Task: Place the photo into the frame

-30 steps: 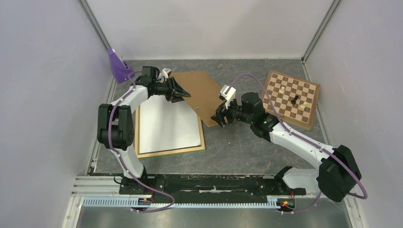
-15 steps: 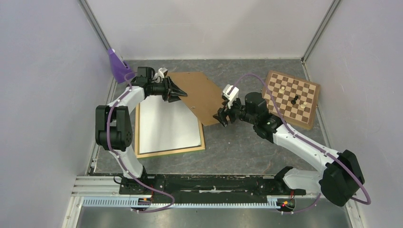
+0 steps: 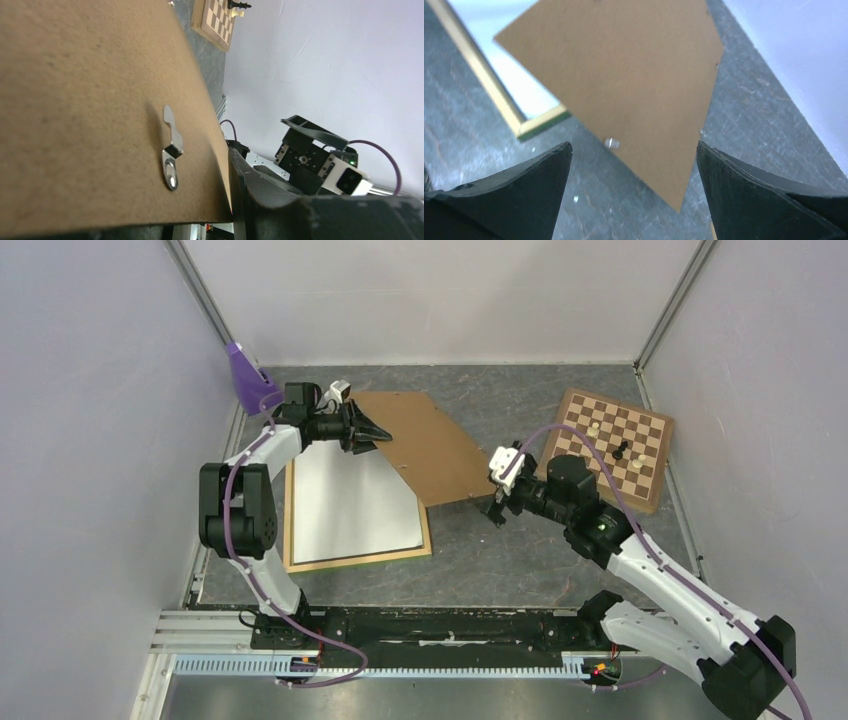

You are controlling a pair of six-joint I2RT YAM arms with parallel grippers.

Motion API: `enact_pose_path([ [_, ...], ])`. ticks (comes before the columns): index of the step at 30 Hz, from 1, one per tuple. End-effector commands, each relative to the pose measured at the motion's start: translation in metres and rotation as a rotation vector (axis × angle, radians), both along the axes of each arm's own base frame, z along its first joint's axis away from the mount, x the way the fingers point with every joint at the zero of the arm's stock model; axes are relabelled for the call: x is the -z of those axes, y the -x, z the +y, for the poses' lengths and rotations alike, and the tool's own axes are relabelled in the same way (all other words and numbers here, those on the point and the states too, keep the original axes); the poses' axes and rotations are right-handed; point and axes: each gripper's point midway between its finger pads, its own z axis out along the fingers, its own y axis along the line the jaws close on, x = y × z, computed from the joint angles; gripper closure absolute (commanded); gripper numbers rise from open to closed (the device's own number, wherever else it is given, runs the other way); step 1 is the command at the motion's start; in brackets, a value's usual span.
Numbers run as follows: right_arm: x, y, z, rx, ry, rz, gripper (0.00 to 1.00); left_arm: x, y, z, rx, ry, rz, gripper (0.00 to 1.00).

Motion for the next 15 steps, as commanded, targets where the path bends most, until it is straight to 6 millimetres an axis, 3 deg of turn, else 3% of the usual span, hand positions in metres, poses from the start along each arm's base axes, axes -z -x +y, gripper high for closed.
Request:
enact_pose_path([
  [1,0.02,0.027,-0.008,-0.127,0.11,-0.026,0.02,-0.041,0.012,0.0,0.051,0.079,-0.077,0.98],
  [6,0.027,0.043,-0.012,-0.183,0.133,-0.05,0.02,-0.043,0.013,0.001,0.055,0.086,-0.082,0.98],
  [12,0.056,0.038,-0.015,-0.152,0.188,-0.062,0.02,-0.035,0.014,0.007,0.044,0.05,-0.071,0.98],
  [15,0.061,0.035,-0.015,-0.143,0.195,-0.064,0.02,-0.027,0.017,0.013,0.04,0.013,-0.066,0.98],
])
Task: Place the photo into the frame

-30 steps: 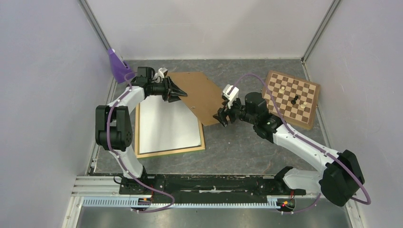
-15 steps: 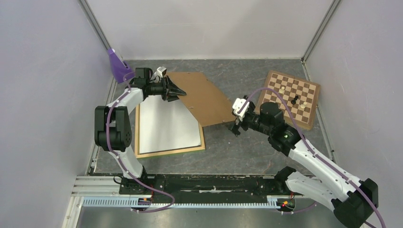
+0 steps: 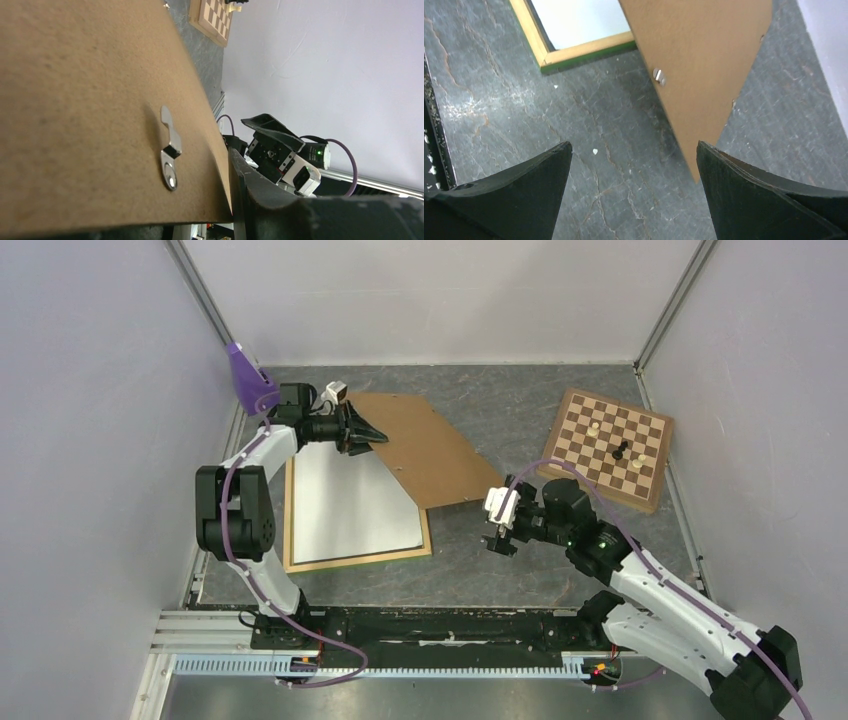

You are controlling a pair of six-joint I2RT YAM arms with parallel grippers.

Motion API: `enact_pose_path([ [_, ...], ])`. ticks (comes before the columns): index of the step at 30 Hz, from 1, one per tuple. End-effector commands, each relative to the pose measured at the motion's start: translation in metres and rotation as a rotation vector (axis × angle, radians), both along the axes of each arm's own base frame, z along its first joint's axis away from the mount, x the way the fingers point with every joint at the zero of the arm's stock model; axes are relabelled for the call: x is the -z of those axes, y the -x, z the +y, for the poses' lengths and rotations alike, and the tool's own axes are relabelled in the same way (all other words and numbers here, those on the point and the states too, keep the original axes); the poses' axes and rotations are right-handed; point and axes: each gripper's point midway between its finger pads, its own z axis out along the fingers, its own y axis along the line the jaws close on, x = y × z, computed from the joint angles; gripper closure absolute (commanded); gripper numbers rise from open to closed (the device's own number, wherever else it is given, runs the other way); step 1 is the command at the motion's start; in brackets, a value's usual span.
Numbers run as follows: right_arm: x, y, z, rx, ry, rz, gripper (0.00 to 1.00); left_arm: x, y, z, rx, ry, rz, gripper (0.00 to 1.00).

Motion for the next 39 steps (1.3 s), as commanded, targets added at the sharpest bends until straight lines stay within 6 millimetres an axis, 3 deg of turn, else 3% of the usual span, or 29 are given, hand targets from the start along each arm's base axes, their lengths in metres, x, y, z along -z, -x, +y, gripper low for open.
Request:
enact_pose_path([
  [1,-0.006,-0.011,0.002,0.014,-0.005,-0.072,0.02,-0.015,0.008,0.02,0.0,-0.018,-0.046,0.98],
  [13,-0.021,-0.02,0.008,0.047,-0.032,-0.068,0.03,0.038,0.033,0.06,0.027,-0.243,0.027,0.98],
  [23,-0.001,-0.018,0.013,0.036,-0.029,-0.032,0.03,0.063,0.03,0.077,0.013,-0.194,0.085,0.97],
  [28,0.01,-0.015,0.014,0.029,-0.024,-0.009,0.04,0.079,0.031,0.084,-0.003,-0.214,0.101,0.81],
  [39,0.019,-0.012,0.015,0.033,-0.03,0.021,0.04,0.094,0.006,0.094,-0.171,-0.192,0.037,0.62],
])
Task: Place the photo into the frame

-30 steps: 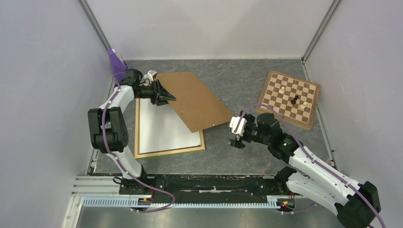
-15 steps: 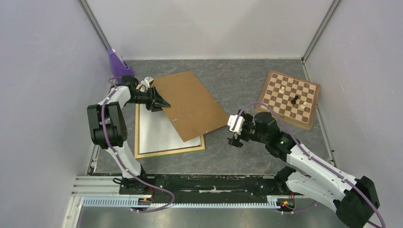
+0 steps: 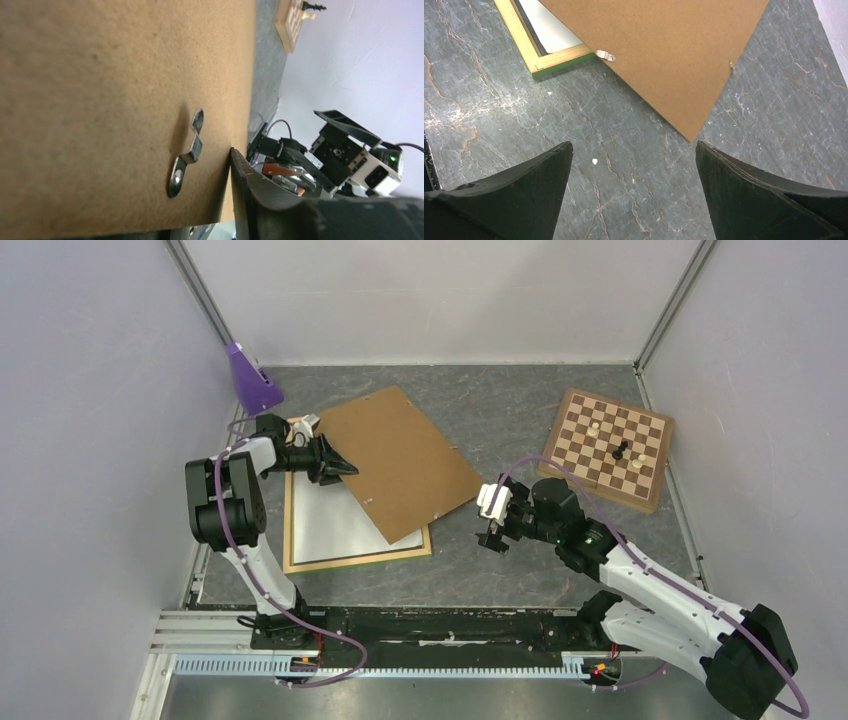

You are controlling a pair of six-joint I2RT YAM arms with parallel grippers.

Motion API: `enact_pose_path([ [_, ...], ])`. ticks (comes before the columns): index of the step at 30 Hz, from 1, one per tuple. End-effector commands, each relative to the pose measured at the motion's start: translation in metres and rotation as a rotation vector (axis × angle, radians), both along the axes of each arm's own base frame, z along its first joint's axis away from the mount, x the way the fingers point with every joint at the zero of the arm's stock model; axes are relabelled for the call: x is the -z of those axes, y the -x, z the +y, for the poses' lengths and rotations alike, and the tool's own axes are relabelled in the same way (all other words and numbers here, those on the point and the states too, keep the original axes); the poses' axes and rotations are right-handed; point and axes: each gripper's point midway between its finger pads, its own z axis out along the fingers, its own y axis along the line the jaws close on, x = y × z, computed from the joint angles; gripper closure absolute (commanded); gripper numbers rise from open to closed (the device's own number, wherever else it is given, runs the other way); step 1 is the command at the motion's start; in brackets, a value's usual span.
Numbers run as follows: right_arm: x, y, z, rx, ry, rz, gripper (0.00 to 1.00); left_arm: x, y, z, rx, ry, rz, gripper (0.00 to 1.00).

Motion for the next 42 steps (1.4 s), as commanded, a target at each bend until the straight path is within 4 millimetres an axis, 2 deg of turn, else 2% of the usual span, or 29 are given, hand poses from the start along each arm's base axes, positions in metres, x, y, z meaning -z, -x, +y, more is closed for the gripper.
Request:
enact_pose_path([
  [1,-0.006,-0.002,0.005,0.001,-0.039,-0.017,0.04,-0.001,-0.021,0.011,-0.157,0.005,-0.014,0.61],
  [5,-0.004,-0.002,0.004,0.008,-0.036,-0.015,0.04,0.002,-0.03,0.012,-0.213,0.024,-0.035,0.52],
  [14,0.002,-0.002,0.003,0.013,-0.026,-0.006,0.04,0.009,-0.033,0.011,-0.253,0.053,-0.035,0.42],
  [22,0.003,-0.003,0.003,0.017,-0.024,-0.005,0.04,-0.002,-0.032,0.013,-0.287,0.068,-0.075,0.41],
  [24,0.005,-0.002,0.002,0.018,-0.021,-0.004,0.04,-0.008,-0.032,0.015,-0.295,0.076,-0.089,0.45],
  [30,0.006,-0.003,0.001,0.021,-0.019,-0.01,0.04,-0.028,-0.03,0.017,-0.29,0.094,-0.142,0.67],
  [42,0.007,-0.002,0.0,0.022,-0.017,-0.014,0.04,-0.049,-0.039,0.023,-0.289,0.116,-0.196,0.91],
])
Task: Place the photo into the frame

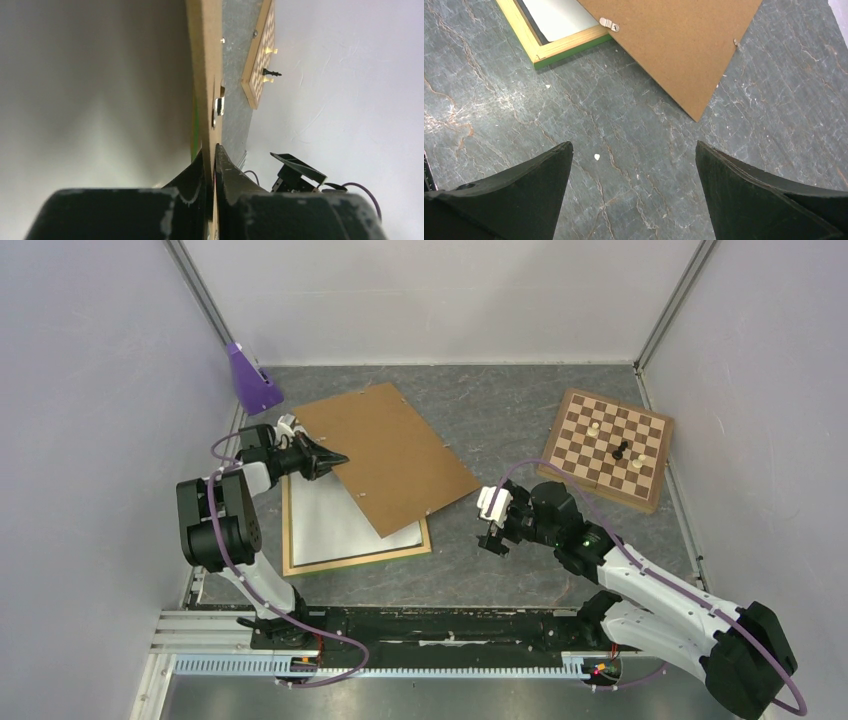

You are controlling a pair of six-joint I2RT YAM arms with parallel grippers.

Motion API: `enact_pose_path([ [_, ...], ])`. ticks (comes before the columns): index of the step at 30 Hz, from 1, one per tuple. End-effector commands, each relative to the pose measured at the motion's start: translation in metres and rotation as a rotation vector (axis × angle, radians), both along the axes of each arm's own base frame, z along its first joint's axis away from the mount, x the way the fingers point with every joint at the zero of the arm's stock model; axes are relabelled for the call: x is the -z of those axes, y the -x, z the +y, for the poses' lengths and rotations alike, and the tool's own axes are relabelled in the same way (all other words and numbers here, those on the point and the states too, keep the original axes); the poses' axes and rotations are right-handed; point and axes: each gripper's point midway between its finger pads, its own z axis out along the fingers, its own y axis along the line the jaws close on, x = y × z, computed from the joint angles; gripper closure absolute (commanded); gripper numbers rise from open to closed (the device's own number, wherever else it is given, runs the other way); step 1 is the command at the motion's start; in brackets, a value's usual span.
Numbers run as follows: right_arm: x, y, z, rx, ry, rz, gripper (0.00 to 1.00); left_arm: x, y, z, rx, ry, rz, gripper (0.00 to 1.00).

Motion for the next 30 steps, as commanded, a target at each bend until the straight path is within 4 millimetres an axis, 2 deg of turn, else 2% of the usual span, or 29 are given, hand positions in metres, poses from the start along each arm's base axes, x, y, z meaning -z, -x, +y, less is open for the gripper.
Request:
enact_pose_path([
  [1,-0.005,-0.002,0.003,-0.002,-0.02,-0.028,0.04,-0.036,-0.012,0.004,0.02,0.005,-0.126,0.94],
  [2,-0.005,-0.002,0.003,-0.001,-0.021,-0.028,0.04,-0.039,-0.013,0.004,0.023,0.005,-0.136,0.97],
  [10,-0.005,-0.002,0.003,0.002,-0.023,-0.027,0.04,-0.059,-0.009,0.006,0.139,0.021,-0.193,0.98],
  [13,-0.003,-0.002,0.002,0.004,-0.019,-0.023,0.04,-0.066,-0.002,0.009,0.211,0.003,-0.223,0.98],
  [20,-0.001,-0.002,0.002,0.008,-0.017,-0.018,0.05,-0.073,0.029,0.02,0.382,-0.002,-0.215,0.98],
  [24,0.0,-0.003,0.002,0.012,-0.018,-0.017,0.05,-0.074,0.046,0.031,0.445,0.029,-0.186,0.98],
  [30,-0.003,-0.008,0.002,0.043,-0.026,-0.009,0.06,-0.06,0.053,0.052,0.398,-0.072,-0.162,0.98],
])
